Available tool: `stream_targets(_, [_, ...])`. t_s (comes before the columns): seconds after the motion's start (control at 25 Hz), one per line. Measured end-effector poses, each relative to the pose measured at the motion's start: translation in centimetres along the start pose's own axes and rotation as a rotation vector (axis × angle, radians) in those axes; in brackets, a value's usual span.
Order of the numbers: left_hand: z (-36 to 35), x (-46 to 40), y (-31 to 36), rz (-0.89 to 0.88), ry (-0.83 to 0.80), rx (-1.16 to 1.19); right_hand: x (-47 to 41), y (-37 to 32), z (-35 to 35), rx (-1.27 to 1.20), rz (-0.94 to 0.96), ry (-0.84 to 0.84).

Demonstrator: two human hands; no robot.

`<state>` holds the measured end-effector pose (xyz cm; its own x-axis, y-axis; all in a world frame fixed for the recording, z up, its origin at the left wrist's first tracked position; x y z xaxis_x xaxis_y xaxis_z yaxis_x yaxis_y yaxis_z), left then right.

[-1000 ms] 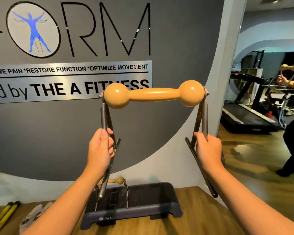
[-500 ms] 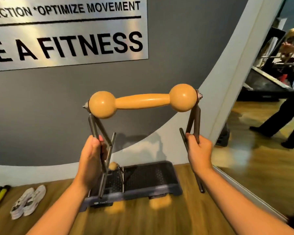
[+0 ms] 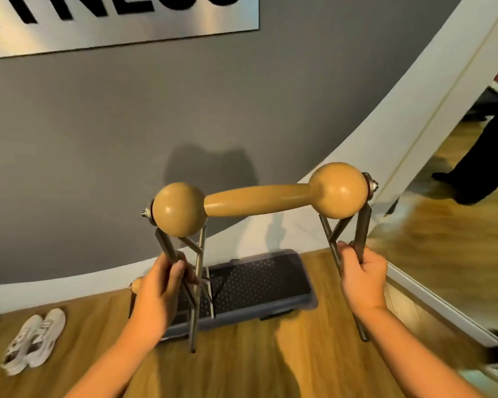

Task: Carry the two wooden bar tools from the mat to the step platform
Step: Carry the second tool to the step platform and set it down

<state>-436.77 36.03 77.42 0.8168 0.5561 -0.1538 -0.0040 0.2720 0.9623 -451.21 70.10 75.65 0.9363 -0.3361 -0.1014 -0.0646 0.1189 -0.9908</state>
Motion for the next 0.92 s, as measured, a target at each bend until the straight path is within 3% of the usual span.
stream_targets(0.24, [-3.9,-1.9,-9.7,0.100,-0.108,-0.166,-2.9,10.1,-1.8,0.057,-0.090,0.018])
stream_targets(0.4, [-7.9,-3.1,-16.1,0.183,-0.080,-0.181,-5.6,17.5,-4.1,0.081,-0.114,-0.029])
stream_targets(0.6, [-12.0,-4.5,-24.6,0.165,-0.021,-0.194,-9.2,28.2,-7.3,0.149,-0.185,-0.013])
stream_targets(0.92, [-16.5,-6.1,-40.5,0.160,-0.092,-0.298,-11.8,44.5,-11.4,0.144,-0.241,-0.192])
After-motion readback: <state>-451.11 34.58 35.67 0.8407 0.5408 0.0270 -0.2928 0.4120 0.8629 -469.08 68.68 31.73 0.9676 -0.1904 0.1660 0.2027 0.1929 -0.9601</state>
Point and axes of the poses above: each hand's wrist, its own x-axis away from the middle knuckle, its own z-axis out of the back of the hand, y = z × x, the point moved 5 cm from there along -x, towards the middle knuckle, and after that the axes turned 10 degrees about y, right-handed, at the moved point
